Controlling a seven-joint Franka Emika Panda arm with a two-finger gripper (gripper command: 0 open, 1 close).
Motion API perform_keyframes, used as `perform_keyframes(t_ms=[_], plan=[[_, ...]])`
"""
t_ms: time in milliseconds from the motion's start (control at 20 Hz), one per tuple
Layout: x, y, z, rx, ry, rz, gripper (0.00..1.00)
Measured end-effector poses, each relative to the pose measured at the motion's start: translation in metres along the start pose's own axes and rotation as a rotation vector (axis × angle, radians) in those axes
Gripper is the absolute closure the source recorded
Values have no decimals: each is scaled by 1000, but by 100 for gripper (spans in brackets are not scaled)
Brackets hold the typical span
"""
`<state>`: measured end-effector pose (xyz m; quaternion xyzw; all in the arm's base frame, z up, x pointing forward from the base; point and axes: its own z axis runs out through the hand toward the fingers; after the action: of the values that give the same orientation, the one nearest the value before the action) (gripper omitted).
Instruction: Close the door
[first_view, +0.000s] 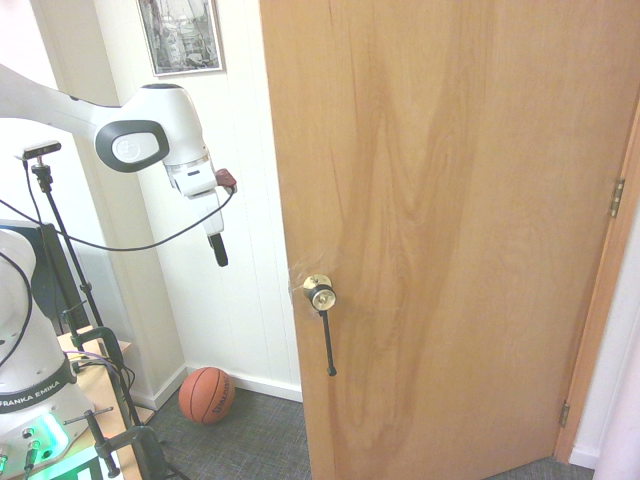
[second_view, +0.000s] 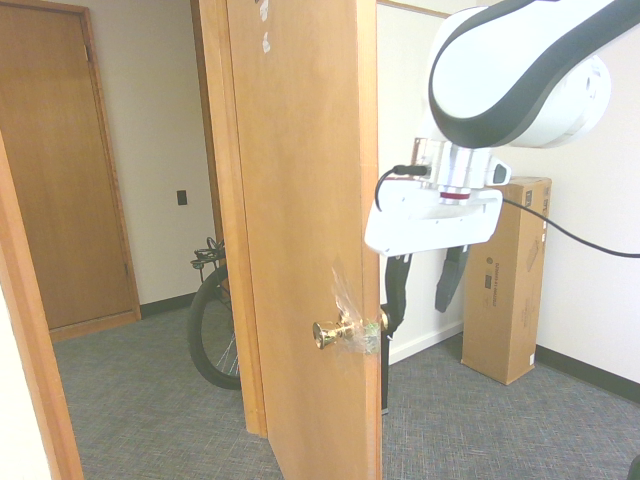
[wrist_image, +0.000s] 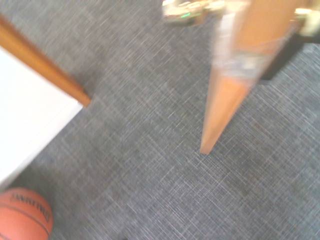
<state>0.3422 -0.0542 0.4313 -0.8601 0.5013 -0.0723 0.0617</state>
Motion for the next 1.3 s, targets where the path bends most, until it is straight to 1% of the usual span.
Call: perform_keyframes(t_ms=[450, 650, 850, 1000, 1100, 1200, 1300], plan=[[77, 51, -26, 41, 29, 257, 0], [114, 70, -22, 37, 30, 343, 0], [148, 81, -26, 35, 40, 399, 0], [170, 80, -30, 48, 61, 423, 0], [187, 72, -30, 53, 75, 432, 0], [203, 52, -26, 89, 87, 433, 0], [212, 24, -15, 140, 83, 411, 0]])
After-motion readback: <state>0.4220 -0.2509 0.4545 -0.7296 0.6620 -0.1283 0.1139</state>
